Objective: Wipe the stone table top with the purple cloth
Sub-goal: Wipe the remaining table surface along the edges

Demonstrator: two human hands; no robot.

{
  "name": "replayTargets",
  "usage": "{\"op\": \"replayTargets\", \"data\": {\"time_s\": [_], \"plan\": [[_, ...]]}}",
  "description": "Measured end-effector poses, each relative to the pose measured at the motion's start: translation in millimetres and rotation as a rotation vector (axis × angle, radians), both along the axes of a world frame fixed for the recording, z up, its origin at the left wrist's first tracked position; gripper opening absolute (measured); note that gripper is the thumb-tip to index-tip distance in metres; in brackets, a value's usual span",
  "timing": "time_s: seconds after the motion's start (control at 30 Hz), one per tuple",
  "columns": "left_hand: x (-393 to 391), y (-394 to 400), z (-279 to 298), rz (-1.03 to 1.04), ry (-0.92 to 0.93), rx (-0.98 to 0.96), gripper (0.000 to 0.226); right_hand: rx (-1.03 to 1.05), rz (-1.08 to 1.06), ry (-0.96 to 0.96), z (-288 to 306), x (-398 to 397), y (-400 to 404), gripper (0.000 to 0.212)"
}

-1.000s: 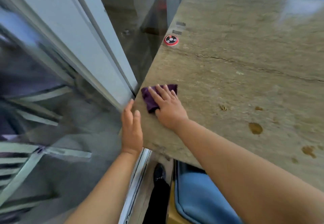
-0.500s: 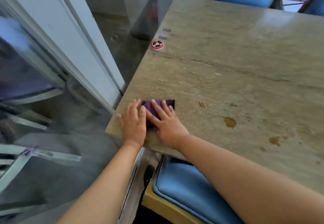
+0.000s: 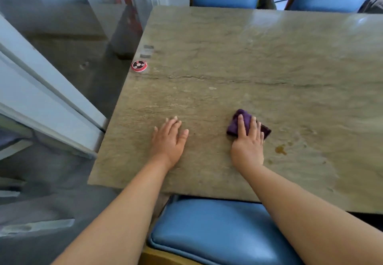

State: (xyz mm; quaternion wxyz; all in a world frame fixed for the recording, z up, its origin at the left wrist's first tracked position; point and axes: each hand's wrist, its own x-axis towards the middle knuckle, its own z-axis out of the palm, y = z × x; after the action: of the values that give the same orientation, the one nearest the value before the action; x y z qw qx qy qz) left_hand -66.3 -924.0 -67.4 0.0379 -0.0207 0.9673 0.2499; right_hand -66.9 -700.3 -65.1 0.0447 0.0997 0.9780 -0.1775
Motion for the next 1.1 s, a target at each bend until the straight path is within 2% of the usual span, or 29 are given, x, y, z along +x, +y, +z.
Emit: {"op": "replayTargets", "data": {"time_s": [0.07,0.1,0.23,0.27,0.33,0.43,0.63,0.7,0.77,0.83,0.97,1.1], "plan": [[-3,-7,3,0.007,0.112,0.004,0.050,-0.004,-0.068,-0.046,3,0,-16,0.074],[-3,-15,2,0.014,0.165,0.000,0.052,-0.019,-0.005,-0.042,4,-1,-30,0.074],[-3,-45,-6,0.109,0.206,0.017,0.060,-0.080,0.581,0.030,1,-4,-99,0.071],[-4,-47,-7,0.105,0.201,-0.012,0.064,-0.077,0.657,0.034,-1,-11,-111,0.070],[-6,-44,-7,0.056,0.158,-0.154,0.070,-0.067,0.655,0.053,-3,-33,-120,0.068],[-7,-43,-8,0.010,0.095,-0.244,0.071,-0.078,0.467,0.078,-4,-64,-100,0.068],[-7,-43,-12,-0.020,0.088,-0.260,0.069,-0.032,-0.168,0.029,1,-66,9,0.067],[-8,-44,-13,-0.022,0.094,-0.249,0.070,-0.022,-0.399,-0.023,2,-49,18,0.068],[-8,-44,-14,-0.027,0.094,-0.239,0.070,0.012,-0.476,-0.064,3,-35,-1,0.070],[-7,-45,-16,-0.029,0.094,-0.216,0.070,0.003,-0.295,-0.052,6,-28,-35,0.072],[-9,-47,-16,-0.005,0.116,-0.108,0.068,-0.104,0.314,-0.088,16,-11,-110,0.074],[-9,-50,-13,-0.011,0.140,0.009,0.067,-0.118,0.756,-0.176,17,27,-118,0.074]]}}
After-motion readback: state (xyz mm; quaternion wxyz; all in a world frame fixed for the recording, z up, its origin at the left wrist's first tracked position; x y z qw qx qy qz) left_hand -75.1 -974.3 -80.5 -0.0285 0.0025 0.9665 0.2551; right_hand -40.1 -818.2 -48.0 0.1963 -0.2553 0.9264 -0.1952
